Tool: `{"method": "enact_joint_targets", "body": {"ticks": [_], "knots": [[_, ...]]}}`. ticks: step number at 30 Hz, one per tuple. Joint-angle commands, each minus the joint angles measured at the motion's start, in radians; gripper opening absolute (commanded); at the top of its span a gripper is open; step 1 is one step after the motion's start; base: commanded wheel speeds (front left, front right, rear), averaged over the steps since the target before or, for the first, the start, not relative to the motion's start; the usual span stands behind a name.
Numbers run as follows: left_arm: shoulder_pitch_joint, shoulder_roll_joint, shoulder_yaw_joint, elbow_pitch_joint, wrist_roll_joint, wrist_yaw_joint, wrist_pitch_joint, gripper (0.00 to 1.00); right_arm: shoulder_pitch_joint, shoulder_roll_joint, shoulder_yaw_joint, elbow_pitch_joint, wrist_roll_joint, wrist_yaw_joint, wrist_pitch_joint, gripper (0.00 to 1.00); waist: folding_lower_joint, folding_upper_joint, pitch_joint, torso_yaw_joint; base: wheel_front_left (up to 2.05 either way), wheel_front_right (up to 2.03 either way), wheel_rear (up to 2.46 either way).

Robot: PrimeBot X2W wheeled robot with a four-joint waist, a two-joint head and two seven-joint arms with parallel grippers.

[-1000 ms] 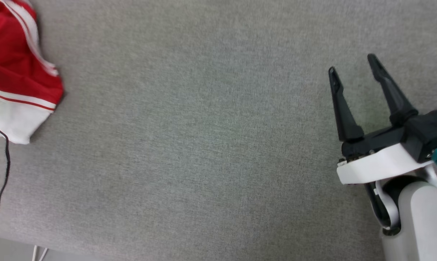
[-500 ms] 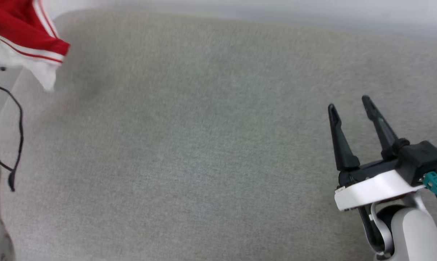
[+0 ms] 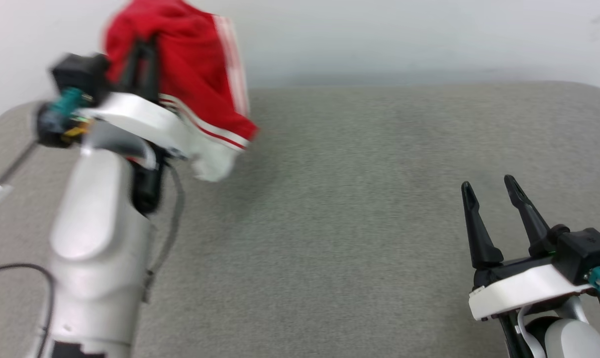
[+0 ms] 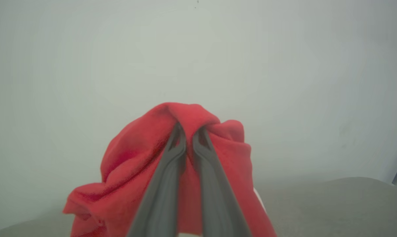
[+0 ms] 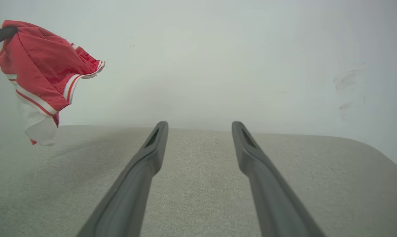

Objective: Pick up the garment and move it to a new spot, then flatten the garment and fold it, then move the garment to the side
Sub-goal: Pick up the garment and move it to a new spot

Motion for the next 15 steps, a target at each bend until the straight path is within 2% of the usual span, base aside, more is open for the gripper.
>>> {"method": "enact_joint_targets", "body": {"ticks": [1, 4, 9, 15], "knots": [[0.024, -0.013, -0.008, -0.022, -0.001, -0.004, 0.004, 0.0, 0.013, 0.003, -0.002, -0.006, 0.002, 0.0, 0.002, 1.0, 0.0002, 0.0, -0.017, -0.043, 0.0, 0.0, 0.0], [0.105, -0.063, -0.059, -0.127, -0.009, -0.008, 0.037, 0.0, 0.022, 0.004, -0.009, -0.019, 0.008, 0.0, 0.004, 1.0, 0.0002, 0.0, -0.005, -0.076, 0.0, 0.0, 0.0], [0.261, -0.113, -0.159, -0.261, -0.019, -0.013, 0.085, 0.0, 0.028, 0.004, -0.017, -0.032, 0.021, 0.0, -0.002, 1.0, 0.0002, 0.0, 0.029, -0.115, 0.0, 0.0, 0.0], [0.447, -0.138, -0.285, -0.295, -0.043, -0.011, 0.13, 0.0, 0.017, 0.003, -0.019, -0.024, 0.035, 0.0, -0.015, 1.0, 0.0002, 0.0, 0.073, -0.128, 0.0, 0.0, 0.0]]}}
